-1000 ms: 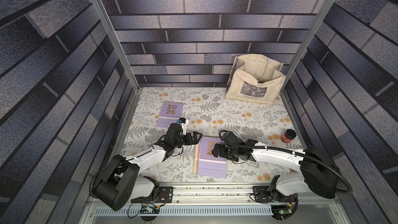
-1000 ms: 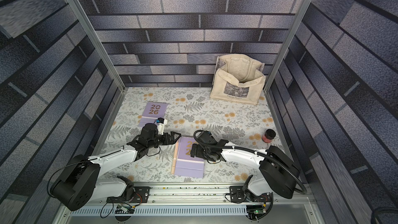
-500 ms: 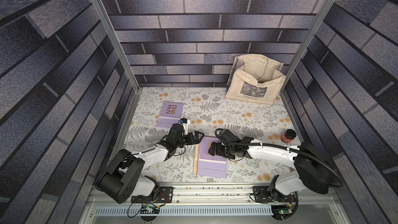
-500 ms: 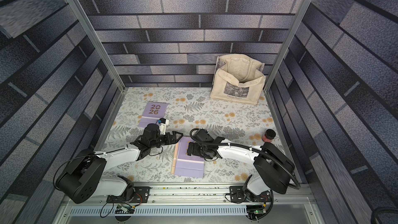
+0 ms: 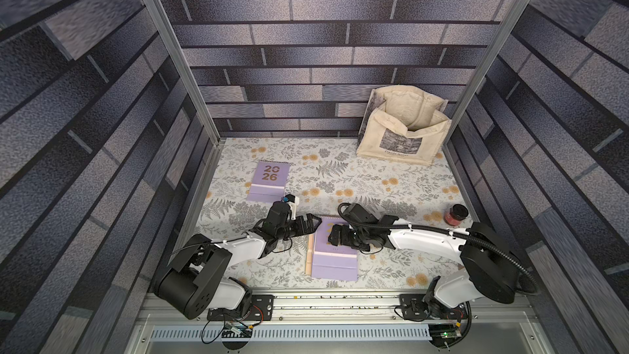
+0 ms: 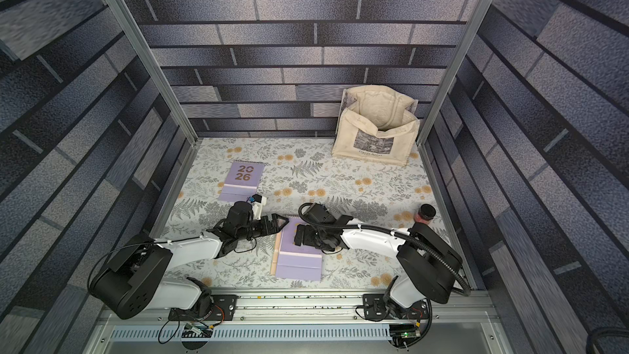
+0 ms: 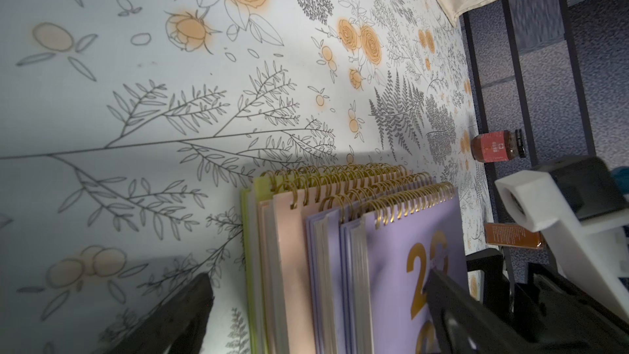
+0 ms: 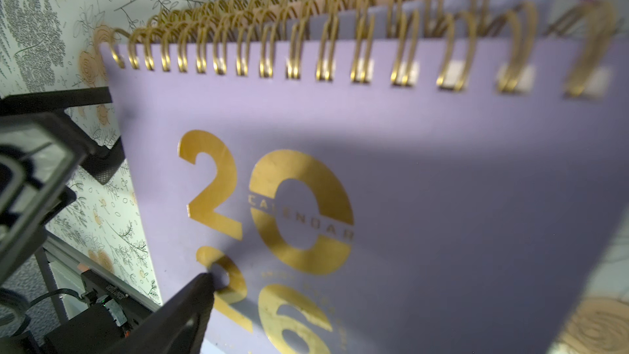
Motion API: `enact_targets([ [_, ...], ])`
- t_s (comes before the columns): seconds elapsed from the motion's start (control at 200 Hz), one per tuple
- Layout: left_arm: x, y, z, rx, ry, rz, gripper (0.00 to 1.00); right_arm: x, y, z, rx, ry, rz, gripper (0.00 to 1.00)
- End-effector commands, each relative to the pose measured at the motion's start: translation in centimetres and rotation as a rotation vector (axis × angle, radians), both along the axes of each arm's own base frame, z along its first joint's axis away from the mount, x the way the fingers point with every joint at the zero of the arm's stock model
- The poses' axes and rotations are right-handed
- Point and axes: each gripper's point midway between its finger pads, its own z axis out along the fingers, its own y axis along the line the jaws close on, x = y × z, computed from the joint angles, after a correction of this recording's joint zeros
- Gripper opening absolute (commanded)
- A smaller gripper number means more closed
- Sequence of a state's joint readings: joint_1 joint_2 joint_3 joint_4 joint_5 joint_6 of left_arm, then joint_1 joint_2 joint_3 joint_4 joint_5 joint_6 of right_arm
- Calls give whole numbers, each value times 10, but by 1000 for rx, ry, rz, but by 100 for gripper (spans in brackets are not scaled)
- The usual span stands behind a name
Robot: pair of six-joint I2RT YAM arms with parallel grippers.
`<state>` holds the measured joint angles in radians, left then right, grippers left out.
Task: Stack the calendars
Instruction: Adjust the calendar at the calendar.
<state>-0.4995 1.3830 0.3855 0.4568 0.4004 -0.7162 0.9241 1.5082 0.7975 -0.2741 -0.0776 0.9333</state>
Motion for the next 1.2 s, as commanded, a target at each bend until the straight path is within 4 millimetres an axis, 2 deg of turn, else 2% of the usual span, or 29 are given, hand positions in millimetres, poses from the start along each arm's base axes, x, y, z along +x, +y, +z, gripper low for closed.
enact_targets([
  [0.0,-3,-6,3,-37,1,-13,100,8,14,9,44,-17,7,100],
  [0.671,-8,-20,4,-69,0,-49,100,13,32,15,78,-19,7,100],
  [0.912,-4,-23,10,-74,-16,-55,100,11,37,15,80,-20,9,100],
  [1.192,10,-25,23,-68,-42,-47,100,12,33,19,74,-33,-1,100],
])
